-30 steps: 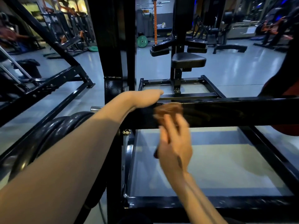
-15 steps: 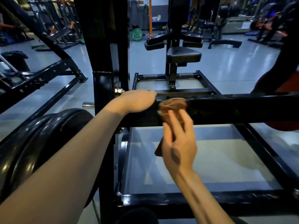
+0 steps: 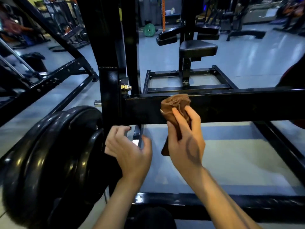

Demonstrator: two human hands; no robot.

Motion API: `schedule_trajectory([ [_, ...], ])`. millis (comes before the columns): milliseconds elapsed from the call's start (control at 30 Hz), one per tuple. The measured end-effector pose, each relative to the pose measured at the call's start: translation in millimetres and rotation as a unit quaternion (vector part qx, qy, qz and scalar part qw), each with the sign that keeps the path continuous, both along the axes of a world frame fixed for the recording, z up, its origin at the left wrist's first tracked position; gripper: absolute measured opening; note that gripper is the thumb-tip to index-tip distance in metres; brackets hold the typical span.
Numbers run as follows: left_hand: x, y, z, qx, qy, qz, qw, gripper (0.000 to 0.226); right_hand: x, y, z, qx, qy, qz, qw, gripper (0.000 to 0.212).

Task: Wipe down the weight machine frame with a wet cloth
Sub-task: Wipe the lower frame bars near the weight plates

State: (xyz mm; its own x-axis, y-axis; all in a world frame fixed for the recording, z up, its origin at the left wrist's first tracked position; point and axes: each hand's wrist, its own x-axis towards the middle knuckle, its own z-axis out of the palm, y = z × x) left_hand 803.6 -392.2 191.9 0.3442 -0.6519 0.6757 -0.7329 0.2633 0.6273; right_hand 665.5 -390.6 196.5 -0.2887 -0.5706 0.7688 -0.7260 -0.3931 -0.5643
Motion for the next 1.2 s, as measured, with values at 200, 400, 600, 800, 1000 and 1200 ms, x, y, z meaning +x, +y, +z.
schedule_trajectory([
  [200, 46.3, -26.0, 0.6, 0.138, 0.081, -0.027, 0.987, 0.105, 12.8, -8.6, 6.5, -0.008, 0.231, 0.061, 0.971, 0.034],
  [400, 63.9, -29.9, 15.3, 0.208, 0.077, -0.062, 0.973, 0.075, -29.6, -3.1, 13.3, -0.015, 0.057, -0.056, 0.997, 0.036],
  [600, 66.5, -21.7, 16.6, 0.197, 0.048, -0.061, 0.977, 0.066, 67.1, -20.0, 13.0, -0.015, 0.241, -0.024, 0.970, 0.039],
  [800, 69.3, -18.3, 17.1, 0.205, 0.031, -0.072, 0.976, 0.069, 10.6, 0.1, -1.6, 0.011, 0.251, 0.002, 0.968, 0.048],
  [1000, 65.5, -17.4, 18.9, 0.228, 0.053, -0.057, 0.971, 0.065, -59.3, 20.8, 11.3, 0.028, -0.042, -0.122, 0.991, 0.037],
  [1200, 63.2, -16.0, 23.4, 0.246, 0.068, -0.034, 0.966, 0.062, 25.7, 3.4, 25.5, 0.050, 0.109, 0.037, 0.992, 0.037],
])
